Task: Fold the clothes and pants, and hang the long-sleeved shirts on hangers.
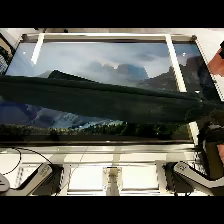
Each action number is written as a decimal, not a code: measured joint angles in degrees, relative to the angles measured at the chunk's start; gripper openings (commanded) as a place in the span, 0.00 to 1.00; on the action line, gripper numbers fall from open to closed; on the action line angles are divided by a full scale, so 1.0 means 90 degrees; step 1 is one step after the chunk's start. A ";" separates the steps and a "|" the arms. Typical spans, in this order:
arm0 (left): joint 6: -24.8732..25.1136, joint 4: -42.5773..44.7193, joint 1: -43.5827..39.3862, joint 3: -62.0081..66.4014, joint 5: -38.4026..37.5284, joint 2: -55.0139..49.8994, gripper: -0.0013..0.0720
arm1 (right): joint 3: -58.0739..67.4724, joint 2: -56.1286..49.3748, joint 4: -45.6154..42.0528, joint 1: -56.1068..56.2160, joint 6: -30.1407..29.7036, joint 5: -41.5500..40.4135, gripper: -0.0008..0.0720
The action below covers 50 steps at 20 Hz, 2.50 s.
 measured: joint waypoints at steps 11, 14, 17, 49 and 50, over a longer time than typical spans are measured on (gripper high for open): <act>-0.2450 0.3174 -0.2742 0.4109 -0.1851 -0.4301 0.04 | -0.0600 -0.1498 0.0017 0.0000 0.0034 -0.0262 0.06; -0.2832 0.3266 -0.2846 0.4580 -0.1965 -0.4867 0.04 | -0.0612 -0.1751 0.0124 0.0000 0.0102 -0.0950 0.07; -0.3067 0.3252 -0.2917 0.4760 -0.1817 -0.5209 0.04 | -0.0617 -0.1999 0.0192 0.0005 0.0255 -0.1605 0.07; -0.2914 0.1030 -0.2293 0.4694 -0.3014 -0.6798 0.89 | 0.0522 -0.2824 0.0255 0.0590 0.1056 -0.1953 0.62; -0.2890 0.0928 -0.2305 0.4690 -0.3055 -0.6841 0.89 | 0.0522 -0.2824 0.0255 0.0590 0.1059 -0.1921 0.62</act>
